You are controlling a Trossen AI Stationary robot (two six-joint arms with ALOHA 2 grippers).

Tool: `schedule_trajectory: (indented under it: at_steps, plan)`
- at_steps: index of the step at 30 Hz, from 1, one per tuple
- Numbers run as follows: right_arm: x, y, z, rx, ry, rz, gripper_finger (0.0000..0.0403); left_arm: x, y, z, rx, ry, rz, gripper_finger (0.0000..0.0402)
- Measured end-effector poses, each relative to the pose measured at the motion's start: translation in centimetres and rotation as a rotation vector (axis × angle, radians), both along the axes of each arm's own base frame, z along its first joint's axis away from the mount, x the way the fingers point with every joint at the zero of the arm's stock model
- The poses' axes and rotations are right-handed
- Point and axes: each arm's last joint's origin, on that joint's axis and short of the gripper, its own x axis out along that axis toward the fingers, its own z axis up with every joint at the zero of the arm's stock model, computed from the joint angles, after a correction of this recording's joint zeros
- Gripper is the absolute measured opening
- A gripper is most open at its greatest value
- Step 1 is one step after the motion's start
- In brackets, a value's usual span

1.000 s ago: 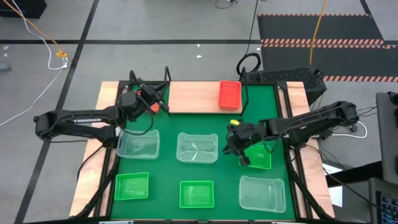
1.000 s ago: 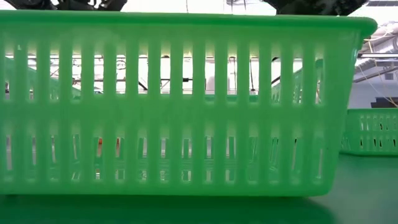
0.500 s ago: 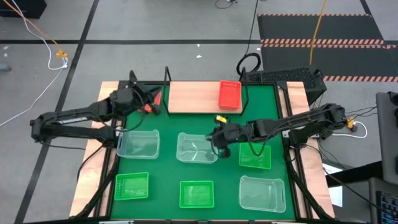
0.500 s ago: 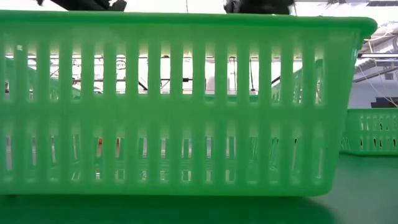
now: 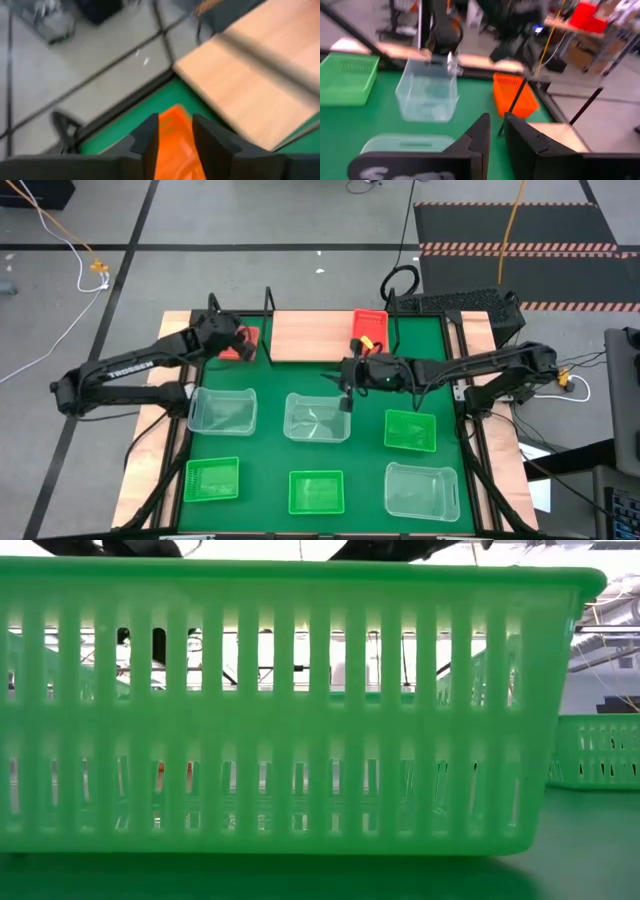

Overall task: Stack baskets on shelf by color
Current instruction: Stack the orange bin on top of the other orange bins on the shelf

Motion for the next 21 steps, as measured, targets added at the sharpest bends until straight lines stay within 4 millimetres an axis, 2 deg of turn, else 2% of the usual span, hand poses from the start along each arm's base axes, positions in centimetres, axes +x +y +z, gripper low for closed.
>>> schedule_trajectory:
  at_steps: [5, 9, 13, 17, 21]
  plan:
    - [-0.2, -0.6, -0.5, 0.001, -0.008, -0.019, 0.0047, -0.2, 1.3, -1.3, -0.144, 0.015, -0.017, 0.0165]
    - [-0.2, -0.9, -0.8, 0.011, 0.006, -0.032, 0.0047, 0.6, 2.6, -2.5, -0.225, 0.009, -0.066, 0.0175]
    - [-0.3, -1.0, -1.1, 0.012, 0.017, -0.032, 0.0047, 1.4, 3.6, -4.5, -0.301, 0.080, -0.084, 0.0180]
    - [-0.4, -0.9, -1.3, 0.011, 0.039, -0.031, 0.0047, 1.1, 3.9, -6.3, -0.414, 0.197, -0.082, 0.0182]
    - [-0.4, -0.9, -1.4, 0.011, 0.048, -0.031, 0.0047, 0.5, 3.9, -6.6, -0.453, 0.236, -0.060, 0.0182]
